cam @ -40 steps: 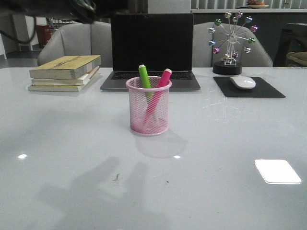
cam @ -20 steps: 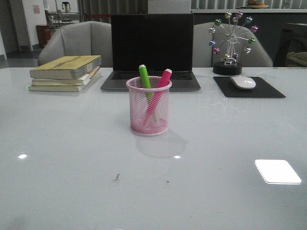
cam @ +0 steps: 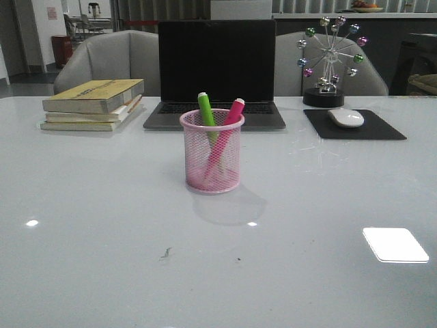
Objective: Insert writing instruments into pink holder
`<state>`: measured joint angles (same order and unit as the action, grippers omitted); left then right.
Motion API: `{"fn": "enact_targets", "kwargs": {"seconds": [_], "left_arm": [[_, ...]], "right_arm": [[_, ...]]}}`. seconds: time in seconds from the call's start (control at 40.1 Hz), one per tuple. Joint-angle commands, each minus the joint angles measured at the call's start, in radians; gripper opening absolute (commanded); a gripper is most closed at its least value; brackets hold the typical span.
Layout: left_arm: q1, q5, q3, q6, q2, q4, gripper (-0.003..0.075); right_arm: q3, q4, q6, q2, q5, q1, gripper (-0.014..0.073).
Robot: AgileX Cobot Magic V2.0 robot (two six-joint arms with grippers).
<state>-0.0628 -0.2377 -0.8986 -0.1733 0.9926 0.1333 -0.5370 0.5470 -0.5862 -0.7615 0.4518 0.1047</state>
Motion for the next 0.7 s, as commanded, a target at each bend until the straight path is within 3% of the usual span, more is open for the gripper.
{"fn": "enact_targets", "kwargs": {"seconds": [0.0,0.374,0.673], "left_arm": [[0.009,0.068,0.044,0.001,-0.084,0.004,0.0331],[0.009,0.06,0.271,0.003,-0.297,0.004,0.0331],[0.009,0.043,0.322,0.003,-0.357,0.004,0.0331]], "right_arm": [[-0.027,0.02,-0.007,0.007,-0.053,-0.003,0.0337],[-0.027,0.019,-0.007,0.007,-0.087,-0.003,0.0337],[-0.027,0.019,-0.007,0.007,-0.086,-0.003,0.0337]]}}
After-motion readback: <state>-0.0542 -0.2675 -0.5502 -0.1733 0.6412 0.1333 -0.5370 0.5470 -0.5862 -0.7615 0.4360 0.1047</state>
